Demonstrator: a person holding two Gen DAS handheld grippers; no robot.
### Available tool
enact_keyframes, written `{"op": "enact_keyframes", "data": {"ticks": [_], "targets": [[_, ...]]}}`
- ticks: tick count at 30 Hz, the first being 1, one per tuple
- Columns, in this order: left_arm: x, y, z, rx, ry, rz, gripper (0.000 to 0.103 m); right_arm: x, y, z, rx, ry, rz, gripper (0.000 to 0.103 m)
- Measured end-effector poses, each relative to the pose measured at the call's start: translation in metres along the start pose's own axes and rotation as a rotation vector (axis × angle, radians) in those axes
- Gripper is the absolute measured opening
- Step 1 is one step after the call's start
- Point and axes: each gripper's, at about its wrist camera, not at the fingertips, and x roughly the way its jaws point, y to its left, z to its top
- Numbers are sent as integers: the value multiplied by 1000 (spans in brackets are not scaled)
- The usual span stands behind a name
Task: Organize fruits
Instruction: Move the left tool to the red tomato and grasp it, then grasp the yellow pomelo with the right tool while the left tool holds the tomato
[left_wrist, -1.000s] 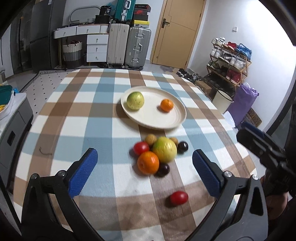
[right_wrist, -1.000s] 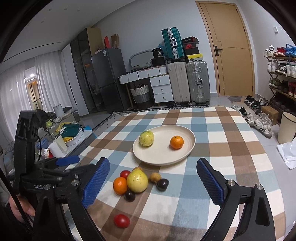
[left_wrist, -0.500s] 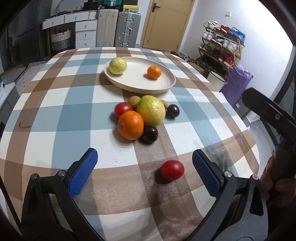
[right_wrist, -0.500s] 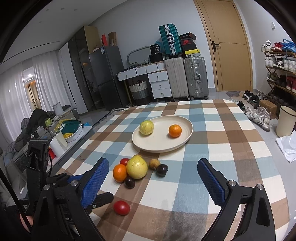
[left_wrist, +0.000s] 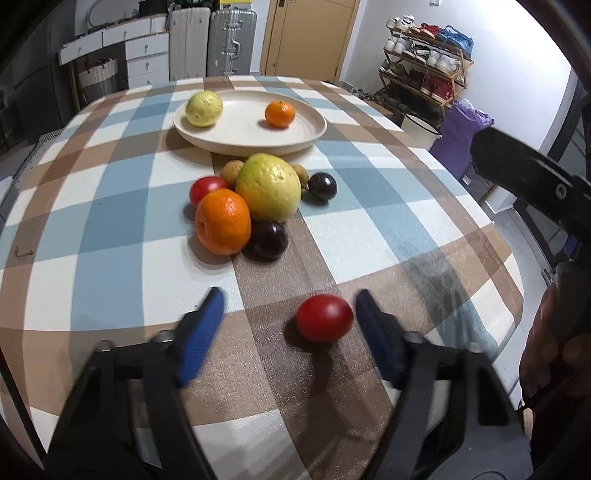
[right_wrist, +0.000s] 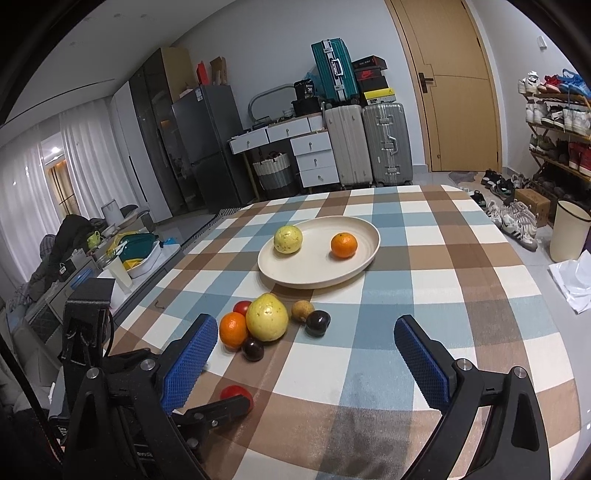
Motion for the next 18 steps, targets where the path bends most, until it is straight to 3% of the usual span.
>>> {"op": "enact_keyframes", "data": {"ticks": [4, 13, 18], "targets": [[3, -3, 0, 13, 14, -75, 28, 0, -1, 0, 1, 2, 1, 98], [-5, 5, 0, -11, -2, -123, 27, 3, -2, -3, 9, 11, 8, 98], [-20, 17, 7, -40, -42, -109, 27, 12, -3, -4, 18, 30, 37, 98]]}}
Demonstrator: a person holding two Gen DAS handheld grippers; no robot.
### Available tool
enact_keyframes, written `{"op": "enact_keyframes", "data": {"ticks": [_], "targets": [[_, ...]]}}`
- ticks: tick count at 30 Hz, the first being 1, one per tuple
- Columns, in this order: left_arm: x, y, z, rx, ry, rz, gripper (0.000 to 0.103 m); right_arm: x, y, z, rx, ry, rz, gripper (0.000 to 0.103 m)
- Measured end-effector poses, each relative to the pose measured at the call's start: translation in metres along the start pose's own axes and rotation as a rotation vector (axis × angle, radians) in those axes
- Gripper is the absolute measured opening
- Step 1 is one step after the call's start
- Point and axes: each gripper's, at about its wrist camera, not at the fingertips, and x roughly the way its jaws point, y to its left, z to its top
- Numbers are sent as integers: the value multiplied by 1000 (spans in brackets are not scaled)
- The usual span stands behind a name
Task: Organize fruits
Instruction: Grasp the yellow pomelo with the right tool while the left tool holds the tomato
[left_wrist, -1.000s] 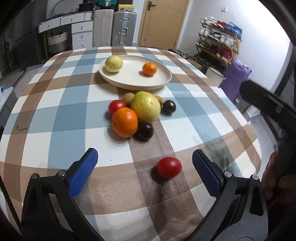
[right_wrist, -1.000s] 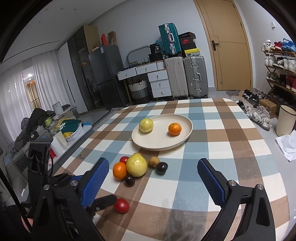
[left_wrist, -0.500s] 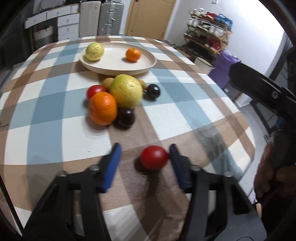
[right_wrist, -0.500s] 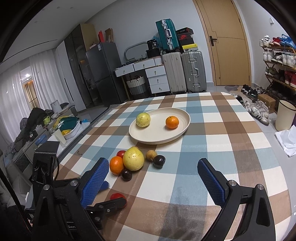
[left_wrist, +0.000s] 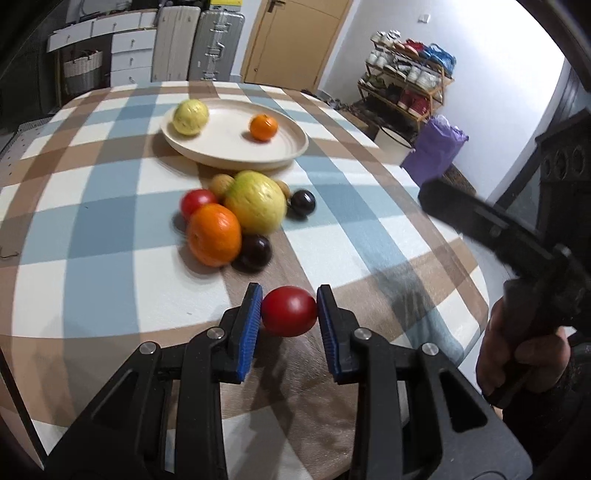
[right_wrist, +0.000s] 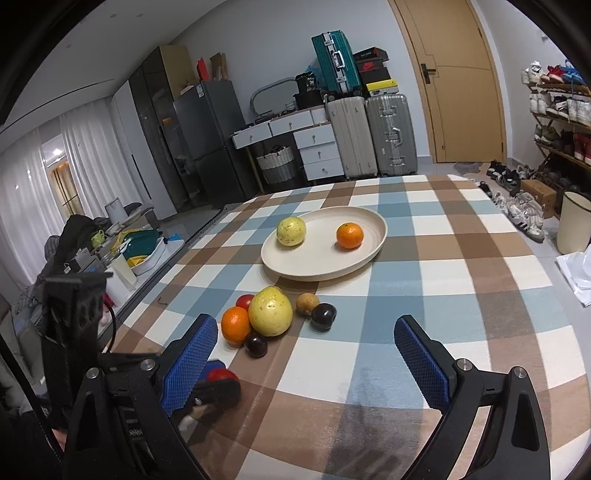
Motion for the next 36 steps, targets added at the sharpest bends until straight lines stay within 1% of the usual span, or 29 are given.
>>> {"op": "enact_keyframes", "data": {"ticks": [8, 14, 21, 27, 29, 34, 36], "targets": [[-26, 25, 11, -53, -45, 17, 27, 28, 1, 2, 54, 71, 94, 98], [-41, 42, 18, -81, -79, 29, 27, 55, 2, 1, 105, 123, 136, 98], [-46, 55, 25, -102, -87, 17, 27, 83, 0, -1, 190, 198, 201, 98], [-44, 60, 28, -118, -85, 7, 28, 98, 3, 1, 194, 217, 203, 95], [-42, 62, 29, -127, -82, 6, 28, 104, 3, 1, 203, 229, 210, 92], [-39, 68, 30, -144, -74, 2, 27, 106, 5, 4, 224, 228, 221, 92], [-38, 70, 31, -147, -73, 4, 27, 107, 5, 4, 231, 230, 223, 90]]}}
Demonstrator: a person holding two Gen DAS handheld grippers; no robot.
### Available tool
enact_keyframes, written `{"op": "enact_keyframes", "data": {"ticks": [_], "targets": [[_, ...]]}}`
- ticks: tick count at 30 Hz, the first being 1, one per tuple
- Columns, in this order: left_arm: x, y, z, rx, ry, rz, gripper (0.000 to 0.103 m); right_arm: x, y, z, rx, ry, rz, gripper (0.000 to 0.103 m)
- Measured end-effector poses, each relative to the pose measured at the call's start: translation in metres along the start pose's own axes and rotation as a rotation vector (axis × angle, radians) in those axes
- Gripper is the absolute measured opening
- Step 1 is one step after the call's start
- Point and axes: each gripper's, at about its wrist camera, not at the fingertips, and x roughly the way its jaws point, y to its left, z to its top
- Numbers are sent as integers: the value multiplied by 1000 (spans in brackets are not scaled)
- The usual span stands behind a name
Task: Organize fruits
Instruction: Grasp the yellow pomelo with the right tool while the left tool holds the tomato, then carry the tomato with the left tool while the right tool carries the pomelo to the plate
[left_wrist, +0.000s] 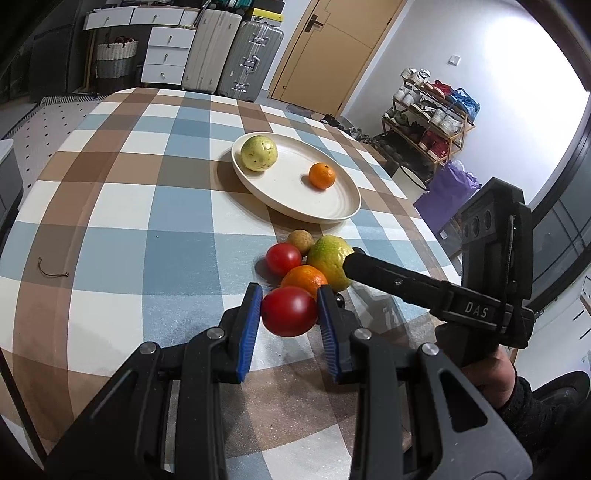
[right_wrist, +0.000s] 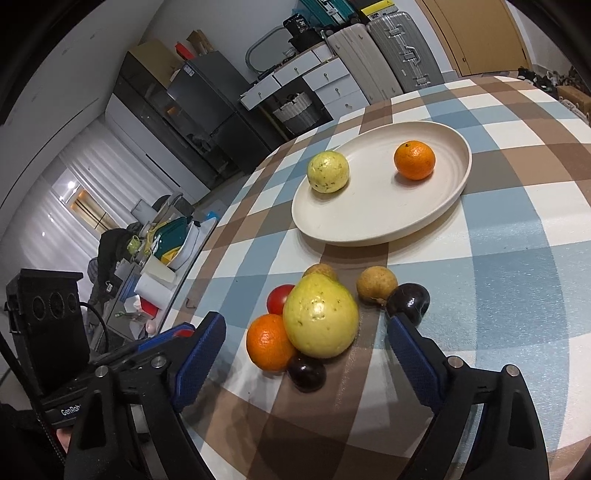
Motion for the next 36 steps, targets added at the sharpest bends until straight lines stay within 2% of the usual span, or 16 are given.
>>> {"op": "enact_keyframes", "data": {"ticks": [2, 6, 13, 15, 16, 19, 26, 36], "targets": [[1, 1, 0, -3, 3, -2, 28, 3, 0, 0, 6, 10, -1, 84], [3, 1, 0, -7, 5, -4, 28, 8, 2, -2, 19, 23, -7, 80], [9, 5, -1, -17, 18, -5, 28, 16, -10, -1, 105, 32, 19, 63], [10, 5, 0, -20, 20, -6, 28, 18, -13, -1, 122, 35, 28, 56], [11, 5, 1, -21, 20, -5, 28, 18, -15, -1, 130, 35, 31, 49], [11, 5, 2, -21, 19, -3, 28, 17, -21, -2, 155, 26, 65, 49], [12, 4, 7, -21, 18, 0, 28, 14, -20, -2, 139, 9, 66, 48], [24, -5, 35, 5, 22, -5, 28, -6, -18, 0, 114, -64, 103, 48]]}}
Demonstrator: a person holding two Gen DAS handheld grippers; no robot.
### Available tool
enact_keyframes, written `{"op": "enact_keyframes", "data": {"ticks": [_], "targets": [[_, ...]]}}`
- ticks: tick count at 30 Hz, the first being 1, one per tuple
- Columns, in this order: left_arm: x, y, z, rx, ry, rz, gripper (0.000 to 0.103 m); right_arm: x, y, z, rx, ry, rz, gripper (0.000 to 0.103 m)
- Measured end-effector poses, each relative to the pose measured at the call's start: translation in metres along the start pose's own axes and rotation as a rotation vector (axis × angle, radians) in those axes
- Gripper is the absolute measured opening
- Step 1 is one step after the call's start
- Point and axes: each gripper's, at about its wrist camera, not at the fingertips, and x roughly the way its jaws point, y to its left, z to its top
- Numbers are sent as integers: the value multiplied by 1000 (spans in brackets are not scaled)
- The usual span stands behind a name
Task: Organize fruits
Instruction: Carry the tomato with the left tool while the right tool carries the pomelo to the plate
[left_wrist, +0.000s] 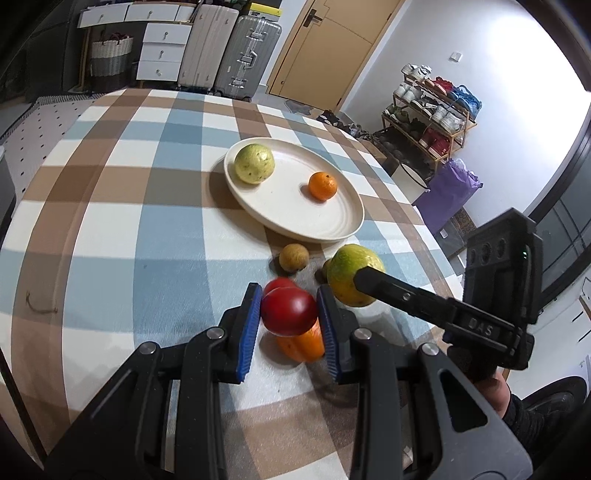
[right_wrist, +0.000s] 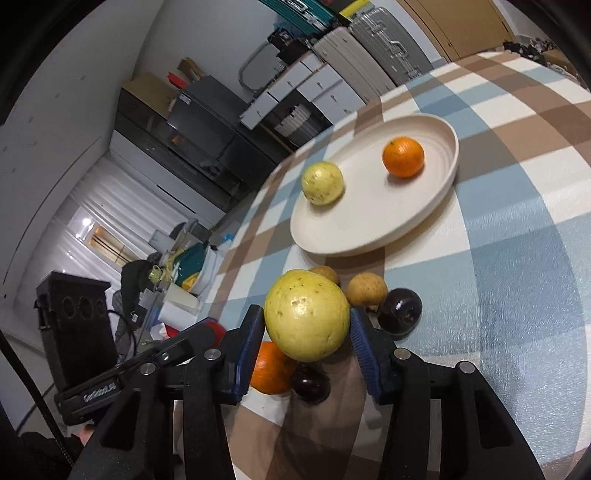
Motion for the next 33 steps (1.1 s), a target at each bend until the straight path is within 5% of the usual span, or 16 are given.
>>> {"op": "enact_keyframes", "data": {"ticks": [16, 33], "targets": [[36, -20, 62, 45, -2, -28, 28, -18, -1, 43, -37, -67, 20, 48], [89, -27, 153, 115, -14, -6, 28, -11, -22, 132, -57, -134, -22, 48]]}}
